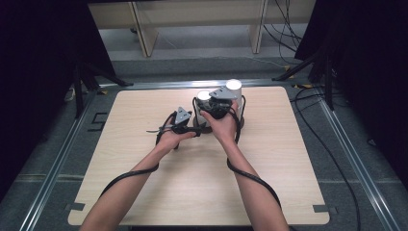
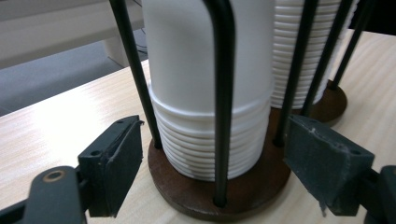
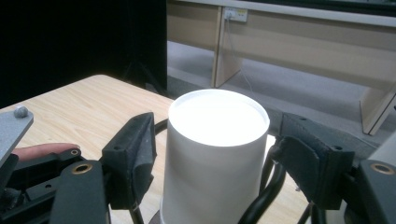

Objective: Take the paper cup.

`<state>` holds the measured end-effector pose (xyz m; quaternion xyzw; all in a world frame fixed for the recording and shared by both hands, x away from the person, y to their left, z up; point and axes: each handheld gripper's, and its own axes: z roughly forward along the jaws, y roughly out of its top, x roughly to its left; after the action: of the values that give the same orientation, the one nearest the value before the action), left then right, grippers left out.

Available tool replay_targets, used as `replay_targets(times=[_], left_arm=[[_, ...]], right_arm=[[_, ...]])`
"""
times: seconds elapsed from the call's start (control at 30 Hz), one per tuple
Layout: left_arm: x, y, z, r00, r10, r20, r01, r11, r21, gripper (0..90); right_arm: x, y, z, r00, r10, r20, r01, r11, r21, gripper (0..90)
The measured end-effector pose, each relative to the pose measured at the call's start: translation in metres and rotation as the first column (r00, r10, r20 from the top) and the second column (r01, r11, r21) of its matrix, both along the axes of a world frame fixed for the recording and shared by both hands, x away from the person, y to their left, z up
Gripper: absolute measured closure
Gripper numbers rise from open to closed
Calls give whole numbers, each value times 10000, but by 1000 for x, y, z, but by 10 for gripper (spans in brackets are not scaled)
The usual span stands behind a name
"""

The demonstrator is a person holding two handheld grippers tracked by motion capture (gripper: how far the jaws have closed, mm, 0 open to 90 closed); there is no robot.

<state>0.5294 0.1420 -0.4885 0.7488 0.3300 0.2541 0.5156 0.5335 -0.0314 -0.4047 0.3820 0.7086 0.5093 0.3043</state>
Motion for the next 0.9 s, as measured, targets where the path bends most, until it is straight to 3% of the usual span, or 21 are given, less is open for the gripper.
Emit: replay_targets(times=[0.33,0.43,0.47,0.57,0.63,0.7,0.9], left_arm=[[5,-8,-4,9998,-88,-173,87,10000,-13,194],[6,-9,-3,9998,-75,-193,78,9999,147,202],[7,-9,-3,9998,-103,-144,108,9995,295,205],[7,-9,-2,9997,-68,-251,73,9998,194,216],[7,-10,-1,9999,12,-143,-7,9993,382,239],[8,-11,-1,9998,44,-181,-38,9994,332,251],[7,-12,0,9996,115,-242,-104,9989,451,258]], right_arm=[[11,10,-7,9997,-220,-40,220,9997,-113,311],[13,13,-9,9992,-399,14,399,9992,-22,316],[12,15,-9,9989,-428,-213,431,9990,148,317],[14,15,-9,9988,-487,-107,489,9987,170,318],[14,15,-9,9985,-486,-237,491,9986,219,325],[14,15,-8,9990,-431,-105,433,9989,164,331],[10,13,-1,9993,-369,-10,369,9974,617,340]])
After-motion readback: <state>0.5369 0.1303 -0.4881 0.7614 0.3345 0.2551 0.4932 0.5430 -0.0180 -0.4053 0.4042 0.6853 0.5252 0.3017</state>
